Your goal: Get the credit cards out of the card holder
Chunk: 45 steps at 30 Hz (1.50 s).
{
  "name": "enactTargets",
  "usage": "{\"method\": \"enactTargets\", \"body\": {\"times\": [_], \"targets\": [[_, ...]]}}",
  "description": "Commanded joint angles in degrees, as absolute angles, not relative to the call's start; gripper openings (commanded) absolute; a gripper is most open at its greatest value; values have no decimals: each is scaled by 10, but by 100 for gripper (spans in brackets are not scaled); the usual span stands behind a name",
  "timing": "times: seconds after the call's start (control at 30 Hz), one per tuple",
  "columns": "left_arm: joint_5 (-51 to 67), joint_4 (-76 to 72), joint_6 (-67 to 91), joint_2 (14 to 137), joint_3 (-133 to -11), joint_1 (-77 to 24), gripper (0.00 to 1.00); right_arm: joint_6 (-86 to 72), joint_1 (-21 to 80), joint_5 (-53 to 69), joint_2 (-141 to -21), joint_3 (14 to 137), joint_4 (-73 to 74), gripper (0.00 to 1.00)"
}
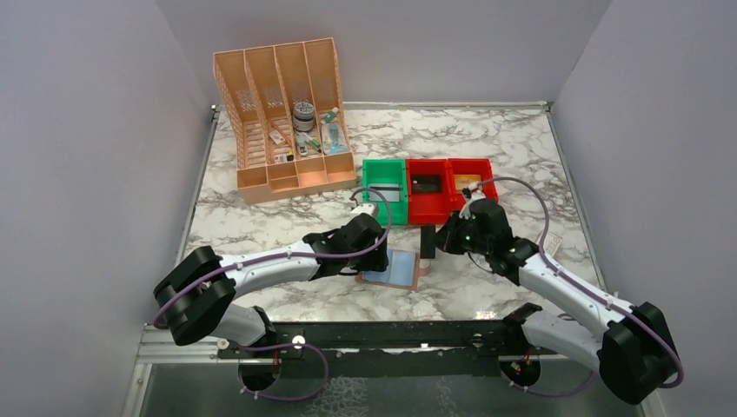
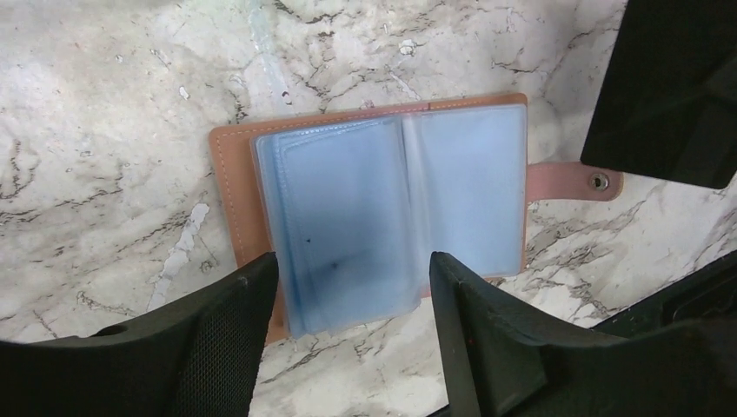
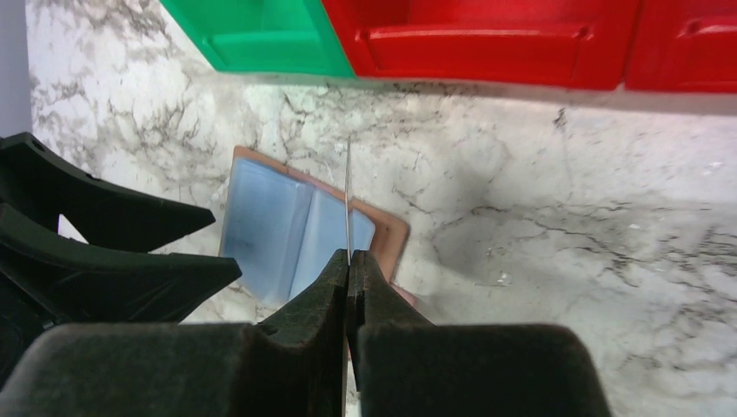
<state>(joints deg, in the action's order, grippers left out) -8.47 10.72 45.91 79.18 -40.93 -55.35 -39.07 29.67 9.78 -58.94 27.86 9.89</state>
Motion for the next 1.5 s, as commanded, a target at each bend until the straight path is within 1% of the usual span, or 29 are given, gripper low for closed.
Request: {"method": "enactTargets", "body": {"times": [0.0,0.17,0.3,0.37,0.43,0.5,0.53,0.6,0.67,0.77,0.9,0.97,1.03,1.1,1.13,1.2,1.27,1.33,1.47], "targets": [[-110,121,452,780,-441,-554,68,-360,299,7,-547,304,142,1],[-98,116,449,782,-447,-554,70,-338,299,-75,-512,313,147,1],[-109,104,455,763,-431,-554,69,-299,291,-65,-517,332,120,1],[-125,97,456,746,-419,-554,77,-289,269,-35,-529,349,104,1],[-140,101,456,731,-416,-554,81,-287,229,17,-544,363,87,1],[-156,110,456,715,-416,-554,85,-291,167,71,-564,373,69,1],[-164,116,457,707,-416,-554,86,-295,124,128,-574,380,60,1],[-180,127,458,686,-410,-554,91,-305,67,198,-594,392,38,1],[-195,135,462,664,-400,-553,94,-313,38,227,-610,400,12,1],[-211,143,469,631,-379,-551,96,-294,33,228,-637,426,-10,1],[-220,134,477,599,-355,-544,98,-206,61,228,-672,477,-9,1],[-219,131,472,589,-350,-537,98,-131,103,186,-690,497,-9,1],[-212,133,464,586,-351,-529,98,-60,125,158,-703,498,-27,1],[-205,144,459,586,-356,-521,98,5,127,161,-708,478,-73,1],[-203,148,460,585,-355,-519,98,54,130,181,-708,464,-90,1],[-195,147,463,582,-348,-515,98,210,158,204,-707,441,-96,1],[-182,136,464,581,-340,-509,98,318,193,161,-709,418,-117,1],[-172,125,464,585,-336,-505,98,369,199,175,-724,428,-95,1],[-162,122,465,602,-344,-501,98,419,201,178,-758,445,-72,1]]}}
